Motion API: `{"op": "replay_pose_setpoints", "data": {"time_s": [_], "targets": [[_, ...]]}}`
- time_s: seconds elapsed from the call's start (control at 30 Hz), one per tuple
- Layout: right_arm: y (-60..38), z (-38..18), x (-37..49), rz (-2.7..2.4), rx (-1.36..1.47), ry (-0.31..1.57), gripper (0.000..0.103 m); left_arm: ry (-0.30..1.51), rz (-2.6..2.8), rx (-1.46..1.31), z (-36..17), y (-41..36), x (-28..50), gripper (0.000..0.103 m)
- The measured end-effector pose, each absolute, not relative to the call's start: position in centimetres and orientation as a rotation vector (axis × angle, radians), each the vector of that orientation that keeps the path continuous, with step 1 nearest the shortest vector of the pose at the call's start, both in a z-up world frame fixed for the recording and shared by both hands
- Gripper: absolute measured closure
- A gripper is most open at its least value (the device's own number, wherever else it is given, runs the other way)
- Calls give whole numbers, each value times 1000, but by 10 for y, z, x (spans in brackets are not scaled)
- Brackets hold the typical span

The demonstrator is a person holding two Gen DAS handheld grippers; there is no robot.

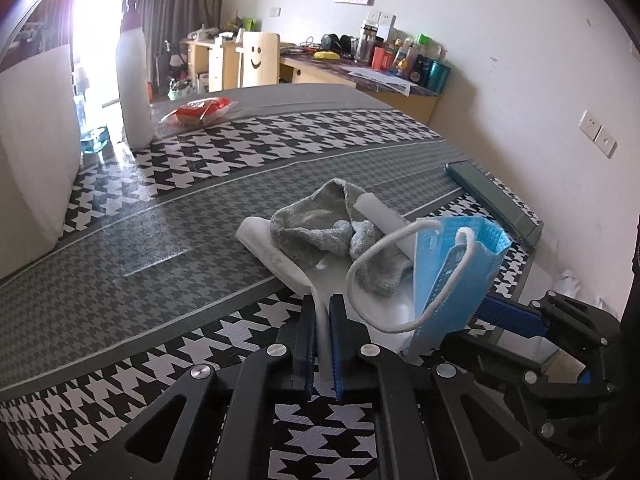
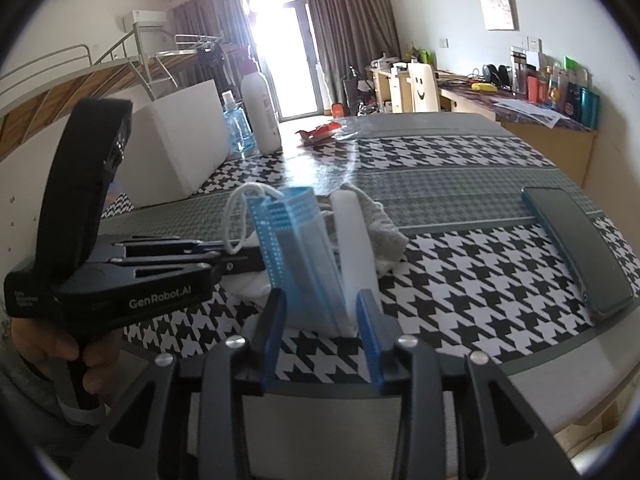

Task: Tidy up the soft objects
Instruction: 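Grasp the blue mask with the right tool while the left tool grasps the white cloth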

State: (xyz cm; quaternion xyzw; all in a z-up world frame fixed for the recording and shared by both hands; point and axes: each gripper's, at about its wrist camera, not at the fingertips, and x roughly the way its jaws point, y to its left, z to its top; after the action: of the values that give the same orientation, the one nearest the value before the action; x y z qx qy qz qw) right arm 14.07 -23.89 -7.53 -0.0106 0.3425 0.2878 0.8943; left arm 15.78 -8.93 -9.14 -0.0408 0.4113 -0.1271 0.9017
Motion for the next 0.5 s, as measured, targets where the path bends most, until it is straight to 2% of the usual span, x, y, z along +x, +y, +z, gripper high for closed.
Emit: {"op": "replay_pose_setpoints", "data": {"time_s": [0.07,0.17,0.33,0.4,0.43,0.5], "targets": [[-237,-74,139,604,-28,702,60,847,-268,-82,-90,-89,156,96],[-236,-71,136,612,-30,678,49,836,-279,-76,-86,-91,152,96],[-228,-70,138,627,-39,676,50,822,-281,-67,-82,-91,149,96],[-227,-70,140,629,-39,683,68,817,-278,-63,-81,-90,147,96],[-227,-70,141,628,-40,688,71,813,-280,-64,-80,-90,146,96],[-226,-73,144,617,-47,709,86,809,-284,-62,-79,-90,145,96]]}}
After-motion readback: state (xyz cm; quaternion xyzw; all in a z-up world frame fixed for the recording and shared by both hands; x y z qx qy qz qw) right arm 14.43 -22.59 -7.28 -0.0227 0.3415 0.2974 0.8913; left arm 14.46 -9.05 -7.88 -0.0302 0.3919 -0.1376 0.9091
